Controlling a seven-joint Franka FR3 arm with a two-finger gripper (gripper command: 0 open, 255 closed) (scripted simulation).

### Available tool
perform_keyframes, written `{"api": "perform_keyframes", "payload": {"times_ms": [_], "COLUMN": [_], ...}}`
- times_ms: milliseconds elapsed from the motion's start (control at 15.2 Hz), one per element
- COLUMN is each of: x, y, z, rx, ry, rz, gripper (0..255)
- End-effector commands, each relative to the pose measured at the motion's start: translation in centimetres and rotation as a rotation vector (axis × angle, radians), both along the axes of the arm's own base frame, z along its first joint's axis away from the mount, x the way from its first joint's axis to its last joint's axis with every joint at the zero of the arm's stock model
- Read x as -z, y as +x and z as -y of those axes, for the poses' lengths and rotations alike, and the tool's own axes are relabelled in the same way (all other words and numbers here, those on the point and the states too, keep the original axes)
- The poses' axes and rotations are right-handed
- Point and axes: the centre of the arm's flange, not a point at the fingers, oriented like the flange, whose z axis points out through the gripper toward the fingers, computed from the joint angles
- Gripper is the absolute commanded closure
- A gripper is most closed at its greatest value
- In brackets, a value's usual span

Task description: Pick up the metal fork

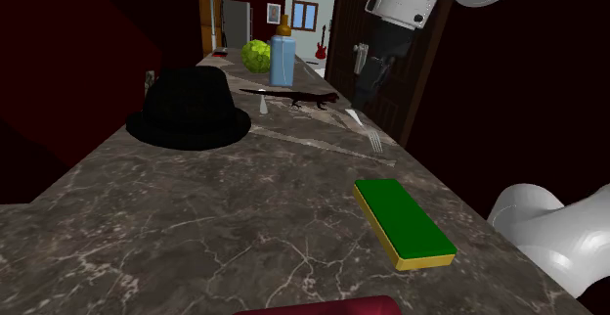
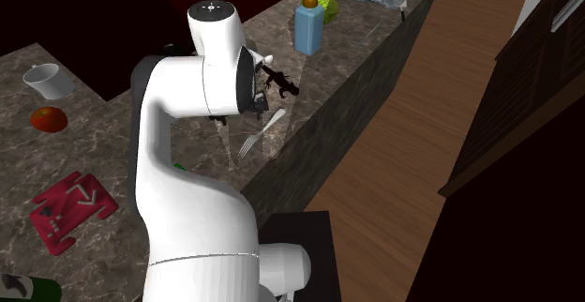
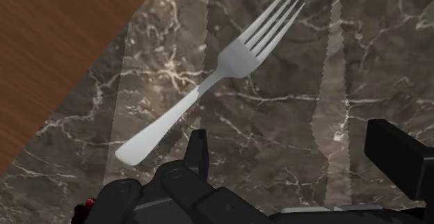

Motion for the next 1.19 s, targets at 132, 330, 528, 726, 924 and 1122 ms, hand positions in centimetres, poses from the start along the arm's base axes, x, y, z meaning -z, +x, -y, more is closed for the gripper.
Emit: {"api": "perform_keyframes", "payload": {"times_ms": [132,330,528,726,924,1122], "x": [0.7,1.9,3.1,4.7,6.1,6.0], "y": [1.7,3.5,3.6,3.6,3.6,3.7], "z": [1.1,3.6,4.0,4.0,4.0,4.0], "rx": [0.309,0.772,0.843,0.843,0.843,0.843], "ry": [-0.003,-0.008,-0.009,-0.009,-0.009,-0.009], "rz": [-0.022,-0.056,-0.061,-0.061,-0.061,-0.061], "gripper": [0,0,0,0,0,255]}}
